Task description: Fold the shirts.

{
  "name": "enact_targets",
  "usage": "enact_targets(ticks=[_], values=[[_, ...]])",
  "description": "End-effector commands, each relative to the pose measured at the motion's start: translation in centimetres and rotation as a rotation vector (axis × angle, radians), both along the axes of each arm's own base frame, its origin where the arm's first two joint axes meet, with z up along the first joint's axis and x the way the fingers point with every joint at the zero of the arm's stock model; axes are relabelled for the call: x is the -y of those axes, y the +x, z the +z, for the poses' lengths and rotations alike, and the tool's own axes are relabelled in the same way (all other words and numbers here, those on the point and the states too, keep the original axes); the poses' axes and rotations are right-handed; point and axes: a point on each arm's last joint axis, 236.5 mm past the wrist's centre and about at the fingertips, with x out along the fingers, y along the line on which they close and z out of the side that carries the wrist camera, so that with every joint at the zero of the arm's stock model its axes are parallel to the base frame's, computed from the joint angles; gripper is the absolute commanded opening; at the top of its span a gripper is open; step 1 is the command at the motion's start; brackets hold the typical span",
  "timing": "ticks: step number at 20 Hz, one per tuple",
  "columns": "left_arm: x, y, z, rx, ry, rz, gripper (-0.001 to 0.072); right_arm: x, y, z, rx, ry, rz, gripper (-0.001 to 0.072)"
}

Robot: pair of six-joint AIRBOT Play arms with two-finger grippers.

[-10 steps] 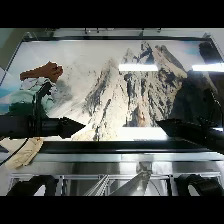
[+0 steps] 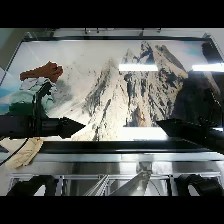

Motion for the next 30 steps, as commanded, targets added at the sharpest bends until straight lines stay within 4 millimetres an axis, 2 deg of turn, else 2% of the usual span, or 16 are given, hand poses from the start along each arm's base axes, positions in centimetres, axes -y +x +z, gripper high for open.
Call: enact_targets(ticks=[1,4,7,8,10,11,13,14,15,16,18,19,20,21,26,30], values=[[0.0,0.1,0.0,0.002,0.0,0.003,0.0014,-0.1,0.5,0.6,0.018,0.028,-0.018,0.0017],[0.0,0.2,0.1,0.006,-0.001,0.008,0.0014,-0.5,0.5,1.1,0.015,0.058,-0.019,0.0017],[-0.4,1.9,0.4,0.053,-0.004,0.064,0.0004,-0.4,0.9,1.4,0.03,0.066,-0.034,0.0018],[-0.8,2.7,0.6,0.079,0.007,0.088,0.0003,-0.3,1.1,1.5,0.03,0.074,-0.047,0.0018],[-3.5,6.7,2.8,0.214,0.074,0.196,0.0006,0.0,1.9,2.0,0.024,0.111,-0.105,0.0018],[-6.0,9.7,4.8,0.293,0.122,0.281,0.0072,0.3,2.5,2.4,0.031,0.133,-0.143,0.0017],[-13.0,16.3,8.7,0.399,0.227,0.475,0.0556,0.9,3.7,2.9,0.058,0.152,-0.194,0.0017],[-16.2,19.1,9.6,0.396,0.258,0.535,0.072,1.1,4.1,2.9,0.063,0.153,-0.206,0.0017],[-19.5,22.0,9.4,0.364,0.277,0.583,0.0706,1.2,4.5,2.6,0.057,0.15,-0.216,0.0018],[-22.3,24.5,8.7,0.326,0.289,0.61,0.0706,1.3,4.8,2.0,0.041,0.146,-0.222,0.0025],[-26.9,29.1,5.2,0.249,0.323,0.594,0.0708,1.3,5.4,0.6,0.006,0.125,-0.221,0.0047],[-28.2,31.1,3.3,0.216,0.326,0.58,0.0717,1.4,5.8,-0.2,-0.012,0.115,-0.226,0.0238],[-29.2,33.1,1.2,0.192,0.326,0.567,0.0717,1.5,6.3,-1.1,-0.032,0.109,-0.239,0.0516],[-29.8,34.9,-0.6,0.176,0.333,0.555,0.0717,1.6,6.7,-1.8,-0.051,0.104,-0.249,0.0577],[-31.7,41.3,-9.1,0.229,0.547,0.529,0.072,2.0,8.0,-4.9,-0.125,0.081,-0.283,0.0577],[-30.2,42.7,-12.7,0.285,0.641,0.511,0.072,2.1,8.3,-5.2,-0.125,0.079,-0.294,0.0577]])
